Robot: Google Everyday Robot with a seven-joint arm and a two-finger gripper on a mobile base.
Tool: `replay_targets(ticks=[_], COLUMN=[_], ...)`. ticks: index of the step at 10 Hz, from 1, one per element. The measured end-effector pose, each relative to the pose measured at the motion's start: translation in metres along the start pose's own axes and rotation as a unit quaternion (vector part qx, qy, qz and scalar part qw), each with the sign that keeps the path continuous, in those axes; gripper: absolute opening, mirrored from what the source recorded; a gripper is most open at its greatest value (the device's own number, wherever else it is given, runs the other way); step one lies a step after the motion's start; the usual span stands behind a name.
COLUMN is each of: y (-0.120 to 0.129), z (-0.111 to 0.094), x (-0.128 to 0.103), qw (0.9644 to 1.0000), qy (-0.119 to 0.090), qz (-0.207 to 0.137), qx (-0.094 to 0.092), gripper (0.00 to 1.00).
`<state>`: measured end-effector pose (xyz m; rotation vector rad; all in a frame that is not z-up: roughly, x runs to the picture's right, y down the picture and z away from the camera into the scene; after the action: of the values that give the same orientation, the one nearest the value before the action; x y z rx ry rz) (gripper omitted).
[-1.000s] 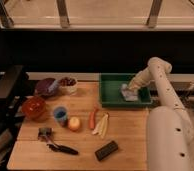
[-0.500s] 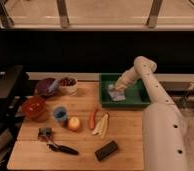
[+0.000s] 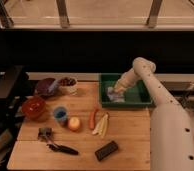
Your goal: Wipe tray with towel
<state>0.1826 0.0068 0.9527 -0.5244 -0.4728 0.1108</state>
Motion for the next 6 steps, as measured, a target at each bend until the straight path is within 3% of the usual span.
replay_targets(ticks=[3, 6], y=[-0.004, -0.027], z=[-0.034, -0.054], x=[0.053, 0.077], qw=[0.9992, 0.9982], qy=[0.035, 0.055], qz=[0.020, 0.016], qx=[0.008, 0.017], gripper=[0.00, 0.00])
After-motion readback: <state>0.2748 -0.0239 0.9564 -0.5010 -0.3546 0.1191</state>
